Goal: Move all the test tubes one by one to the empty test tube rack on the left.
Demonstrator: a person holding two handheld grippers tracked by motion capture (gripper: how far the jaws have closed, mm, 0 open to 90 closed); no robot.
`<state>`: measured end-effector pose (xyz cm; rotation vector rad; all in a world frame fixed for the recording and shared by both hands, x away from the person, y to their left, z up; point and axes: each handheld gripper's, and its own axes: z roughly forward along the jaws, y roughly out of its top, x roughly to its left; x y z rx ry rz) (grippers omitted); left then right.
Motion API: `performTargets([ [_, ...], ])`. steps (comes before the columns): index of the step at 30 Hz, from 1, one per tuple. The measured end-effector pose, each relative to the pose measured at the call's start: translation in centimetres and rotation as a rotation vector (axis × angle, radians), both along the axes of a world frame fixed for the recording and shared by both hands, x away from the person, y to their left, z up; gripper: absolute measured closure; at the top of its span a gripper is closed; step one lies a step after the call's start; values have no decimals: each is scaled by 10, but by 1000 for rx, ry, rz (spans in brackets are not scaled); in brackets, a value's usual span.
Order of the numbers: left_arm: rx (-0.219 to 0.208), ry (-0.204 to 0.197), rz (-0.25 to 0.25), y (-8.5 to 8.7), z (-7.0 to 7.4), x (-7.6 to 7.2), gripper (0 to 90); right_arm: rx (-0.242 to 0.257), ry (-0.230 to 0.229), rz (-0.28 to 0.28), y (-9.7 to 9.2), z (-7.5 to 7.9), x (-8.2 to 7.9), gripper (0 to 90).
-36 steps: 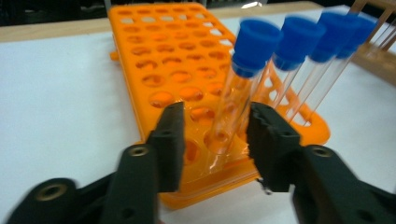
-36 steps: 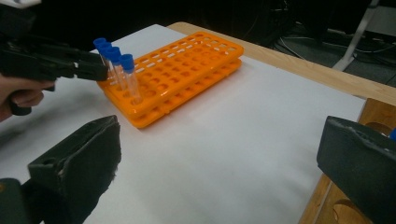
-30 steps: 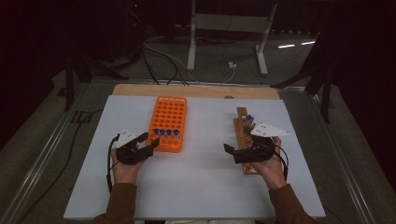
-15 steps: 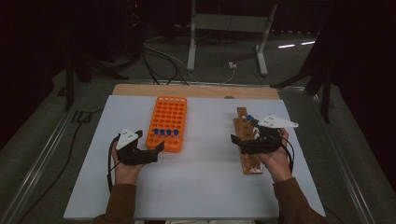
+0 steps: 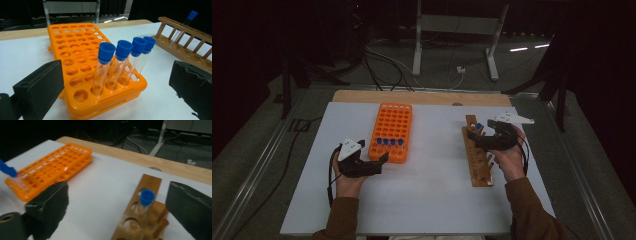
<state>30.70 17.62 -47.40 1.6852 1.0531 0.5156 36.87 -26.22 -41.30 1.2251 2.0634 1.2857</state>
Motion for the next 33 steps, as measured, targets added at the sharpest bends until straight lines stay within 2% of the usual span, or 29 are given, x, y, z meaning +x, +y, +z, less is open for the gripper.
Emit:
performTargets([
  [9, -11, 3, 1, 0, 0, 0, 7, -51, 35, -57, -4, -16, 21, 264],
  [15, -18, 4, 1, 1, -1, 0, 7, -84, 64, -81, -5, -26, 28, 517],
  [19, -21, 3, 2, 2, -1, 0, 7, -102, 63, -73, -4, -30, 31, 634],
  [24, -21, 4, 3, 2, -1, 0, 7, -128, 72, -55, 0, -33, 34, 690],
  [26, -21, 4, 4, 2, -1, 0, 7, -130, 76, -44, 2, -35, 35, 740],
  [33, -19, 3, 4, 2, -1, 0, 7, -161, 67, -45, 5, -36, 35, 755],
])
